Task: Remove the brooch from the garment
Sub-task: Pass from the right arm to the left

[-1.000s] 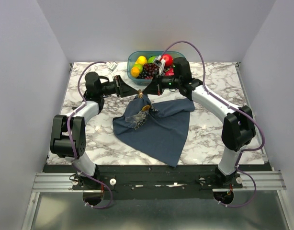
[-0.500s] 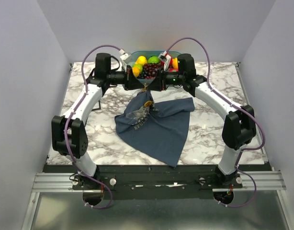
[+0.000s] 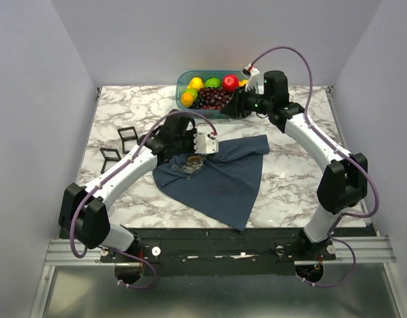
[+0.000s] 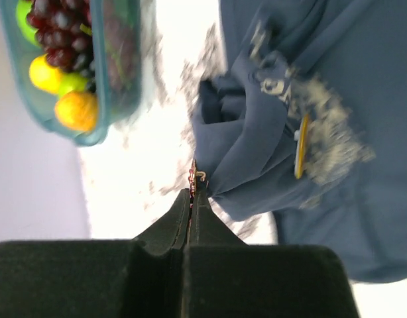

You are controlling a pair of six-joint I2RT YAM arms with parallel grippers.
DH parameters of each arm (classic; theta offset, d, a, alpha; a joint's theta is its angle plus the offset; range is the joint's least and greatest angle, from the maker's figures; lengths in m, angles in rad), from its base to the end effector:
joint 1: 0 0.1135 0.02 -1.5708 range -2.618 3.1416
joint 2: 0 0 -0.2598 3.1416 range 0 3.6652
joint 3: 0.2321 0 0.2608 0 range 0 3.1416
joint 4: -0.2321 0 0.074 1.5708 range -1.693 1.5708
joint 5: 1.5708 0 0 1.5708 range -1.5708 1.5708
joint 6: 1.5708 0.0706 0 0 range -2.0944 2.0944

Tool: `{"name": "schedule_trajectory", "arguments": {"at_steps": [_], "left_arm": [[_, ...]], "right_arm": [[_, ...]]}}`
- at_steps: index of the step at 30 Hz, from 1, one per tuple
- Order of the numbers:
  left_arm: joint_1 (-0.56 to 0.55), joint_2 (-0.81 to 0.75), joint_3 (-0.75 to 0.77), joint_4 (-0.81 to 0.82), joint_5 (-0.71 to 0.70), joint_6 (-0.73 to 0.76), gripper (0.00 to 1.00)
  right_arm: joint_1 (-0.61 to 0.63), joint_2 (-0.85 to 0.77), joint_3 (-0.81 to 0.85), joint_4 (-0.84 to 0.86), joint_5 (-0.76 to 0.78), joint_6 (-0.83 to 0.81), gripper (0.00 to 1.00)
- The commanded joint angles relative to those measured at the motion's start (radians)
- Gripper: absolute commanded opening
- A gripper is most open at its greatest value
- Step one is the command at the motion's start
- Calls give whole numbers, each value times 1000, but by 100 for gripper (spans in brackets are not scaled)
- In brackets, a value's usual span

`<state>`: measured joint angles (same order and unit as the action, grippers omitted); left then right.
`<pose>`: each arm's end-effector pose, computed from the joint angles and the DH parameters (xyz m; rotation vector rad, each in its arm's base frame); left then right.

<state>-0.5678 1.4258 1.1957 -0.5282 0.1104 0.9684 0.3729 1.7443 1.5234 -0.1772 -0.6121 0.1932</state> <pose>0.2892 -0.1937 0.2720 1.6543 1.6330 0.0731 0.4016 0.2007 0.3212 -0.5903 1.9307 0.9660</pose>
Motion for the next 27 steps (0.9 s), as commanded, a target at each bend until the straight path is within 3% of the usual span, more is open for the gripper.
{"name": "schedule_trajectory", "arguments": {"at_steps": [1,11,16,18,19,20,23,27], "left_arm": [[0,-5,-59,195,-311,346,0],[43,-44,-93,177,-339,472,0],[74,-56,73,134,-284,403,0],[159,-51,61,98,-239,413,0],[167,-35,45,47,-270,449,0],[155,-33,24,39,-363,466,0],[151,-89,31,54,-261,385,0],[166,-51,-11,92,-369,343,0]], "right_arm": [[-5,-49,-23,-18,66,-34,48],[-15,-92,-89,-11,75,-54,50],[-14,-85,-95,-24,48,-70,52],[-14,-63,-100,-30,-12,-125,52],[-12,-55,-104,-44,-34,-167,52],[-5,-51,-132,-56,-40,-307,52],[35,-22,-167,-188,26,-609,54],[44,-6,-229,-289,84,-882,64]]}}
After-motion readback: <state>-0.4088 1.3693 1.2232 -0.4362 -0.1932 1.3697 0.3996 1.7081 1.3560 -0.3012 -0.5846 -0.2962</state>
